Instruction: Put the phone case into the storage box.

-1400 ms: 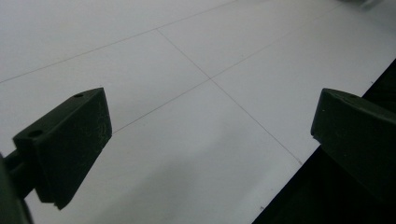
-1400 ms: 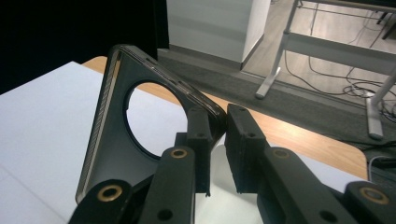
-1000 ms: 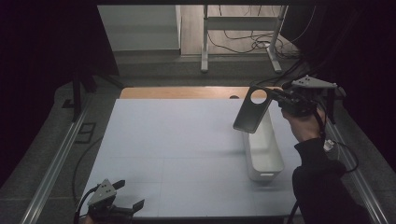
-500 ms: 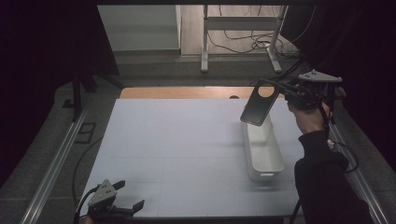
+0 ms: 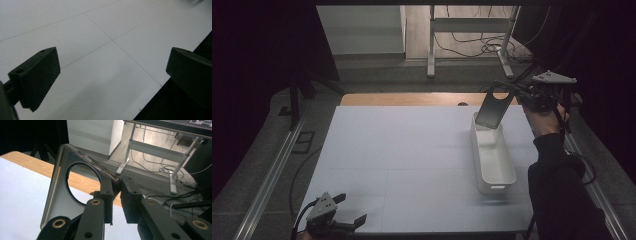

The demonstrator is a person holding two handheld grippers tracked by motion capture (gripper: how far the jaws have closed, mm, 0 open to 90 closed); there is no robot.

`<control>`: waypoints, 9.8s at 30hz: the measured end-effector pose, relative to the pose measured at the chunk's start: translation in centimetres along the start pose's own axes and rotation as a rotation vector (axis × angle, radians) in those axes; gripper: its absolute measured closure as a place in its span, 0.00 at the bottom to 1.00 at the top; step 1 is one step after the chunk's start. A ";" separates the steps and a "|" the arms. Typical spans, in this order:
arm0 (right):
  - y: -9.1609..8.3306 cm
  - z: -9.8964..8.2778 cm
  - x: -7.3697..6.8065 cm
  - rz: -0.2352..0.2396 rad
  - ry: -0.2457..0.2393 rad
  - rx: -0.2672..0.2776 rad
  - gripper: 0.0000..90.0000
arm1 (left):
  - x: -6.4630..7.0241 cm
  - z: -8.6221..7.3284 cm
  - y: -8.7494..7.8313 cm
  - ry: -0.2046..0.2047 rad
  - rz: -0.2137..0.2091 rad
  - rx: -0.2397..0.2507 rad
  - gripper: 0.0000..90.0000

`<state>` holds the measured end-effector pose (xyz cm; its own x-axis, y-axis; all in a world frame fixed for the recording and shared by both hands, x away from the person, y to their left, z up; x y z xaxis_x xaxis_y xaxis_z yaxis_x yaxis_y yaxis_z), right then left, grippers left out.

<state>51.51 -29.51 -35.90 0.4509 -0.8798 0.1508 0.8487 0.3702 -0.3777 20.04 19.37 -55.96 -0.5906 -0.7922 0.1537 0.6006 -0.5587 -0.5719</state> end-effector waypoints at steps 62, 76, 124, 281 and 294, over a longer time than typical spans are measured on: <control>6.5 -6.0 -0.4 0.012 -0.190 -0.011 0.89 | 0.0 -0.1 0.1 0.000 0.008 -0.015 0.00; 6.9 -6.4 -0.8 0.009 -0.181 -0.001 0.87 | 0.1 -0.1 0.1 0.004 0.007 -0.017 0.00; 3.2 -6.1 -3.1 0.093 -0.046 -0.061 0.52 | -0.1 -0.1 -0.1 -0.011 0.018 -0.009 0.00; -15.5 -18.0 -12.4 0.170 0.078 -0.247 0.00 | 0.1 -0.1 -0.1 0.000 0.023 -0.010 0.00; -16.3 -20.2 -12.6 0.164 0.118 -0.256 0.00 | 0.1 0.0 -0.2 0.002 0.029 0.000 0.00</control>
<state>26.43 -30.50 -50.11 0.5278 -0.8488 -0.0322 0.6636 0.4357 -0.6082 19.86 19.43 -55.86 -0.5739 -0.8076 0.1359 0.6172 -0.5356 -0.5764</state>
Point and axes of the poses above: each handheld gripper's, and its own axes: y roughly forward along the jaws, z roughly out of its top, x roughly to its right, the point moved 7 cm from there along y, roughly forward along the jaws, and after that the axes turned 1 degree about x, right-handed, at the moved point
